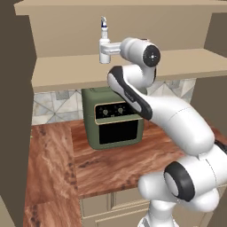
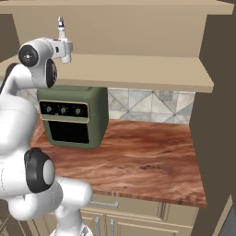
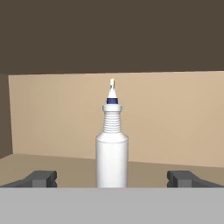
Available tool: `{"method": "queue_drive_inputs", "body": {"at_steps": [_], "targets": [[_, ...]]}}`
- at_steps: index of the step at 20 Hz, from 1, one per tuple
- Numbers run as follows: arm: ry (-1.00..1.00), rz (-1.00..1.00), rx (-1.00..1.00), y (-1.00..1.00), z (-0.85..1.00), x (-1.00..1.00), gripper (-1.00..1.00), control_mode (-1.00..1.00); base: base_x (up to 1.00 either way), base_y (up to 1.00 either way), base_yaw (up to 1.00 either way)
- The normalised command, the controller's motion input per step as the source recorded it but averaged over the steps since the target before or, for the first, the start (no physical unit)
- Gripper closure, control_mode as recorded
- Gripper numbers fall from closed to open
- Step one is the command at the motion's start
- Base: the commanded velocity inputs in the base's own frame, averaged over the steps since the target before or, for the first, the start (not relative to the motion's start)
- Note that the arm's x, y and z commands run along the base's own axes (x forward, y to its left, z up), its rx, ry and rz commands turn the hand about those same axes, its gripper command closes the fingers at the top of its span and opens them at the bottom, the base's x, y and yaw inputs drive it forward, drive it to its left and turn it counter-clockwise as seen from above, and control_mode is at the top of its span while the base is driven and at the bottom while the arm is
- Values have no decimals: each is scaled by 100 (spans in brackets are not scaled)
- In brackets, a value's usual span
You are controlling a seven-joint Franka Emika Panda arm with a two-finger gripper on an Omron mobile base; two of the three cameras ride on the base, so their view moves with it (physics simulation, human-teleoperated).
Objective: Move the cutting board and knife to the sink. Then move spray from the cabinet to the counter.
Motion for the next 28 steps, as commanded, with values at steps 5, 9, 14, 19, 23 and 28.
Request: {"method": "queue_drive_inputs", "body": {"at_steps": [5,9,14,19,23,28], "targets": [[0,0,0,3,-1,24,-100,-100,0,0,0],[0,0,0,4,-3,20,-100,-100,0,0,0],[0,0,0,4,-1,20,-100,-100,0,0,0],[0,0,0,12,0,21,-100,-100,0,0,0],[3,0,0,23,0,28,-100,-100,0,0,0],[3,0,0,6,-2,24,-100,-100,0,0,0]]}}
